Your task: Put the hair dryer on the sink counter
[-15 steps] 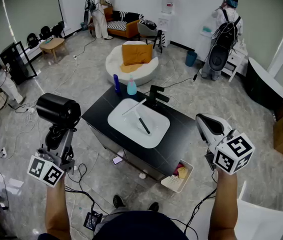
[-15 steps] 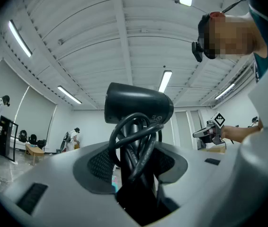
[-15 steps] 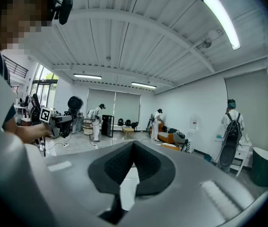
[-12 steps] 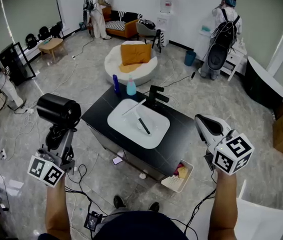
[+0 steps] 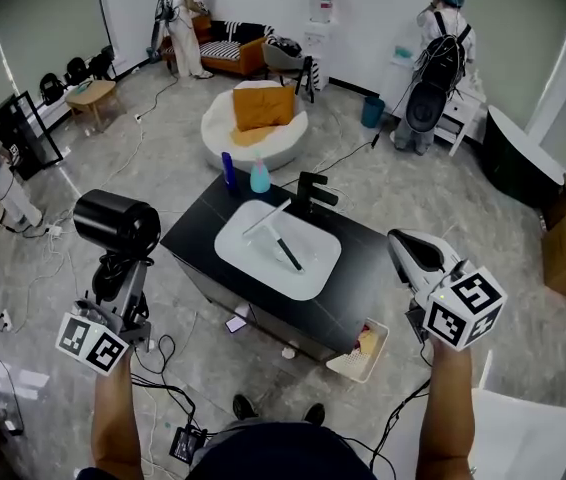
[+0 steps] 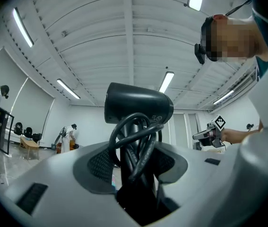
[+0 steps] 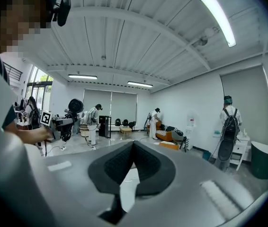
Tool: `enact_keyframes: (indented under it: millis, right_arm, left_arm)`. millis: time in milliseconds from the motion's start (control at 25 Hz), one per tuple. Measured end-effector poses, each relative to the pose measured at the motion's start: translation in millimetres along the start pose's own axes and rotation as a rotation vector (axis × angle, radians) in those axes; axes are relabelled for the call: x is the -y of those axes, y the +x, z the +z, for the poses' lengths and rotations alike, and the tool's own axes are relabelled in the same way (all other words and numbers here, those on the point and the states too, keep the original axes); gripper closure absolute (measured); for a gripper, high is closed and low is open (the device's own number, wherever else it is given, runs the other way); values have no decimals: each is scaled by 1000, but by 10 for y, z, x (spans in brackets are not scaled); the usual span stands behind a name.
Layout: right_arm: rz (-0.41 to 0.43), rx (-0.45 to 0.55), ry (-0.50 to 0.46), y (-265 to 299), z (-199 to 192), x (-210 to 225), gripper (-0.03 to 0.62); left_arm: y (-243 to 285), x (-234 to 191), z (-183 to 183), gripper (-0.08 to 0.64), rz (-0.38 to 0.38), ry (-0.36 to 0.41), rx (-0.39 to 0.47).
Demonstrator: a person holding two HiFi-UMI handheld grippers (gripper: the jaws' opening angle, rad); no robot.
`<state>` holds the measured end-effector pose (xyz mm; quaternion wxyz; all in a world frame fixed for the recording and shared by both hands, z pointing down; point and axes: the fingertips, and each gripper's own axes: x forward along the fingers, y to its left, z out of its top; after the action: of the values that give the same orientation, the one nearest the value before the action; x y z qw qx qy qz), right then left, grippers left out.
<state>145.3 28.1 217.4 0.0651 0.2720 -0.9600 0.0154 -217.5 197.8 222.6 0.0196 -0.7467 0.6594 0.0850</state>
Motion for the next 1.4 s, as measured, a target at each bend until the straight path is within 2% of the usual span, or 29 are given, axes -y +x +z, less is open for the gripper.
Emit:
enact_keyframes:
  millis: [240,680,880,1040,1240,1400]
  right_arm:
    - [-16,45,78,132,79,-89,583]
    - [-51,34,97,544,156,-437,583]
    - [-60,36,103,789,164,-375,583]
    - [-56,16,114,891,70,-549,583]
    - [-35,4,133,1062,57,-353,583]
    - [6,17,155,1282,107,-187,583]
  left_arm:
    - [6,-219,58,362,-17,1,-4]
    - [-106,-743,210,362,-44,6,-11]
    - [55,-940,150,362,-51,-18,-12]
    - [-51,-1077,70,362,-53,-24,-23]
    - [68,-1131,-31,362,-21,-58,-32]
    - [128,-1090,-60,362,-2,-115,-36]
